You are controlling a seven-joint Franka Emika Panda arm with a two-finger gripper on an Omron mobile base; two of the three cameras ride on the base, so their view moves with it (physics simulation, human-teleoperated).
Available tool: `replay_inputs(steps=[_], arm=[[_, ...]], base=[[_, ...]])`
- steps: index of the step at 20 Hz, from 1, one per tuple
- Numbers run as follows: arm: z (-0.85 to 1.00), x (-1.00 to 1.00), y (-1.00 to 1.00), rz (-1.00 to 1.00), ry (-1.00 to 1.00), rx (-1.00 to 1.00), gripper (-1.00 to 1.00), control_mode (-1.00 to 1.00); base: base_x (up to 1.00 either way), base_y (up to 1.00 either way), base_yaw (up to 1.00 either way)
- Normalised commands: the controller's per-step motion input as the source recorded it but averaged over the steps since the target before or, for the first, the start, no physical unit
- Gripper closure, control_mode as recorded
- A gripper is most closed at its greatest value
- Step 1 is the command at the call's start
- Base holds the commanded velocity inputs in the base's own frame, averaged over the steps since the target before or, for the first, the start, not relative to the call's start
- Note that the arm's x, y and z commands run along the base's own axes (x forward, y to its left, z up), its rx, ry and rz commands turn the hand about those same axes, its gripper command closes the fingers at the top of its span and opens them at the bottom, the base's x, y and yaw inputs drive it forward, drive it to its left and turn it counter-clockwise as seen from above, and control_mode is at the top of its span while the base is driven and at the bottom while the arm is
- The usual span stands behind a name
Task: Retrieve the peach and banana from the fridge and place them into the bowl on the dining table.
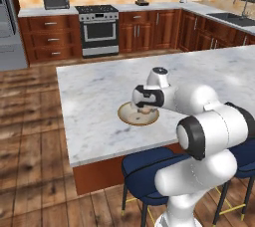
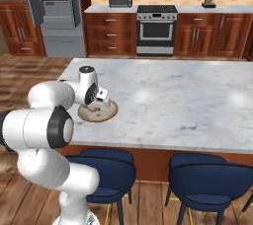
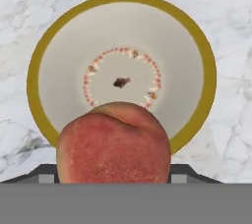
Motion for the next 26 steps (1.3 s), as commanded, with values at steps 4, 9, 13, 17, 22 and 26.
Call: replay_inputs(steps=[4, 9, 13, 17, 22, 26], arm=[[-0.27, 0.31, 0.06, -0.01, 0.00, 0.00, 1.00, -1.00], [-0.26, 0.26, 0.10, -0.02, 0.01, 0.00, 1.00, -1.00], [-0.26, 0.29, 0.11, -0.02, 0.01, 0.00, 1.00, -1.00], [-0.22, 0.20, 0.06, -0.02, 0.01, 0.00, 1.00, -1.00], [-0.27, 0.02, 0.03, -0.01, 0.00, 0.00, 1.00, -1.00], [-0.30, 0.02, 0.00, -0.01, 0.00, 0.00, -1.00, -1.00]], base=[[0.00, 0.00, 0.00], [0.00, 0.00, 0.00], [0.00, 0.00, 0.00], [0.00, 0.00, 0.00], [0.00, 0.00, 0.00], [0.00, 0.00, 0.00]])
